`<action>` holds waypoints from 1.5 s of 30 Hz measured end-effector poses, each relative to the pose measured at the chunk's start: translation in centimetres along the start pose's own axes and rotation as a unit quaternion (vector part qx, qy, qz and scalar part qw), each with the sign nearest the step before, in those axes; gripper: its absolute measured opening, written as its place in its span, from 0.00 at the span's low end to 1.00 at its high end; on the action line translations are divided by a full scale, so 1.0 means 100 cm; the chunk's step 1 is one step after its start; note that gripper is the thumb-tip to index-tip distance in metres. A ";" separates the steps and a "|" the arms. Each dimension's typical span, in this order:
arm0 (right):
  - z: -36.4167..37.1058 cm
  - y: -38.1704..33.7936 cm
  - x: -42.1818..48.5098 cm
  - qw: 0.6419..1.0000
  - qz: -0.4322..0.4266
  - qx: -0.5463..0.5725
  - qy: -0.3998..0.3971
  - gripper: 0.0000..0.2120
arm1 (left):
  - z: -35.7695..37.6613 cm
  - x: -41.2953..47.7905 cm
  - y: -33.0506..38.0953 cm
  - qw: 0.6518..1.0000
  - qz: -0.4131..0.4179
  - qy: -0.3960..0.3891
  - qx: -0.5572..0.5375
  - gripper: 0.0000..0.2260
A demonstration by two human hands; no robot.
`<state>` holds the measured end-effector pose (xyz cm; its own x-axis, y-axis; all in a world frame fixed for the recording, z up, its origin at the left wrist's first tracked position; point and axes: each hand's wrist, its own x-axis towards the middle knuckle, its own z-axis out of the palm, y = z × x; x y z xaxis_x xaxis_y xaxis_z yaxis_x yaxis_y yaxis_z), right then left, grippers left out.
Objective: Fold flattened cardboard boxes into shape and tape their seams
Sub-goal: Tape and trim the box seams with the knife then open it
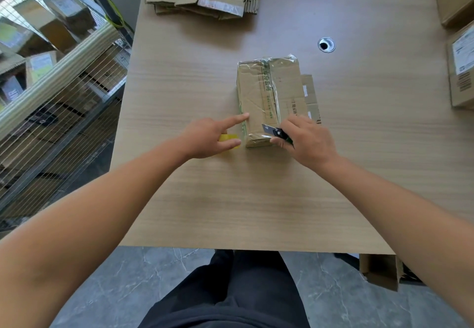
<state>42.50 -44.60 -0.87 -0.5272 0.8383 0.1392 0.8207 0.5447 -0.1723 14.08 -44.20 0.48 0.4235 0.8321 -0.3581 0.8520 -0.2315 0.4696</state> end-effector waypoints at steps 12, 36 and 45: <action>-0.004 0.015 0.006 1.000 -0.016 -0.014 -0.018 0.13 | -0.004 0.010 -0.013 0.997 0.016 -0.019 0.076 0.30; -0.008 -0.098 0.013 0.834 0.368 0.366 -0.185 0.05 | 0.003 0.021 0.000 0.997 0.001 0.018 0.075 0.33; -0.016 -0.105 0.023 0.842 0.370 0.339 -0.197 0.06 | 0.009 0.018 -0.013 0.997 -0.032 0.061 0.020 0.14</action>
<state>33.02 -48.39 2.84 -0.0681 0.8242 -0.5622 0.7129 -0.3540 -0.6053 14.07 -42.84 -1.50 0.3290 0.9002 -0.2854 0.8887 -0.1929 0.4159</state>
